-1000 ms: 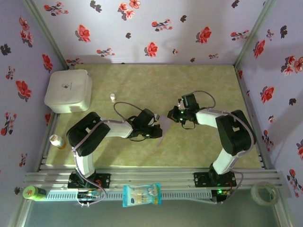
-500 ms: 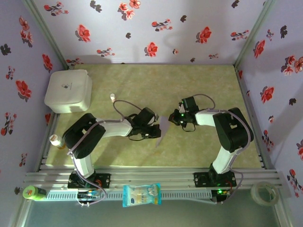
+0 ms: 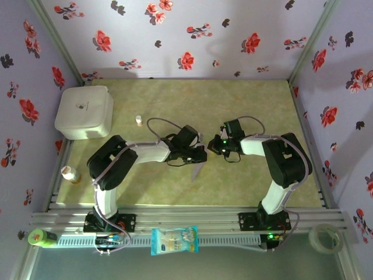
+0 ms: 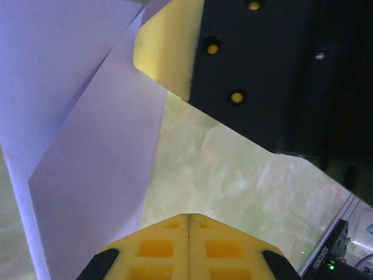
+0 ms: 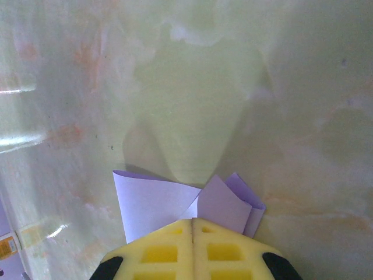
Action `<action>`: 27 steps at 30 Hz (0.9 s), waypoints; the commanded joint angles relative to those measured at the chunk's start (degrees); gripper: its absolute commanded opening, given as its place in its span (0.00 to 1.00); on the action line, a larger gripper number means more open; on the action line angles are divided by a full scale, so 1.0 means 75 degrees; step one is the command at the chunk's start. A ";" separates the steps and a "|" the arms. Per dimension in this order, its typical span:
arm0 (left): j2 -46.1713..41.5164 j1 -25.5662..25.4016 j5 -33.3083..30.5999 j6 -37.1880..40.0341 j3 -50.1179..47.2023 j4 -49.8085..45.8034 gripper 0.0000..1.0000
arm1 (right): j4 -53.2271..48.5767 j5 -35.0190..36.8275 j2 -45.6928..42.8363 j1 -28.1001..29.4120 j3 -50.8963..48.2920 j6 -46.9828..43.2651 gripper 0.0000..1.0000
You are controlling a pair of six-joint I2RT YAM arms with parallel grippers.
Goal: Fold a paper plane with a square sheet of paper (pick it up from the middle)
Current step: Fold the wing for the fifth time at the center of the table.
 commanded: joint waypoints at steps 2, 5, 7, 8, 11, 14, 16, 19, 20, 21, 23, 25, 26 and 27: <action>0.0310 -0.0081 0.0206 -0.0153 0.0166 0.0212 0.01 | -0.0511 0.0515 0.0197 -0.0027 -0.0293 -0.0066 0.00; 0.0434 -0.0081 0.0062 -0.0082 0.0069 0.0067 0.02 | -0.0493 0.0518 0.0227 -0.0024 -0.0328 -0.0067 0.00; 0.0459 -0.0102 -0.0021 -0.0008 -0.0088 -0.0111 0.02 | -0.0493 0.0516 0.0257 -0.0027 -0.0343 -0.0072 0.00; 0.0433 -0.0115 -0.0051 -0.0002 -0.0185 -0.0142 0.02 | -0.0515 0.0521 0.0252 -0.0020 -0.0344 -0.0069 0.00; 0.0345 -0.0186 -0.0084 0.0019 -0.0585 -0.0189 0.02 | -0.0522 0.0562 0.0266 -0.0027 -0.0377 -0.0093 0.00; 0.0161 -0.0233 -0.0088 -0.0021 -0.1010 -0.0178 0.02 | -0.0551 0.0582 0.0286 -0.0027 -0.0365 -0.0102 0.00; 0.0002 -0.0257 -0.0107 -0.0049 -0.1284 -0.0170 0.02 | -0.0554 0.0596 0.0293 -0.0027 -0.0365 -0.0119 0.00; -0.0256 -0.0280 -0.0122 -0.0127 -0.1664 -0.0118 0.02 | -0.0604 0.0612 0.0297 -0.0027 -0.0334 -0.0141 0.00; -0.0326 -0.0280 -0.0129 -0.0142 -0.1760 -0.0100 0.02 | -0.0617 0.0620 0.0278 -0.0026 -0.0332 -0.0151 0.00; -0.0412 -0.0289 -0.0130 -0.0146 -0.1858 -0.0107 0.02 | -0.0634 0.0633 0.0279 -0.0027 -0.0330 -0.0155 0.00; -0.0560 -0.0315 -0.0130 -0.0145 -0.2021 -0.0142 0.02 | -0.0646 0.0627 0.0278 -0.0027 -0.0330 -0.0165 0.00; -0.0702 -0.0355 -0.0121 -0.0135 -0.2171 -0.0196 0.03 | -0.0651 0.0649 0.0288 -0.0026 -0.0330 -0.0158 0.00; -0.0733 -0.0378 -0.0118 -0.0114 -0.2233 -0.0213 0.02 | -0.0657 0.0661 0.0292 -0.0021 -0.0330 -0.0155 0.00; -0.0793 -0.0406 -0.0111 -0.0093 -0.2305 -0.0253 0.02 | -0.0646 0.0660 0.0297 -0.0027 -0.0336 -0.0153 0.00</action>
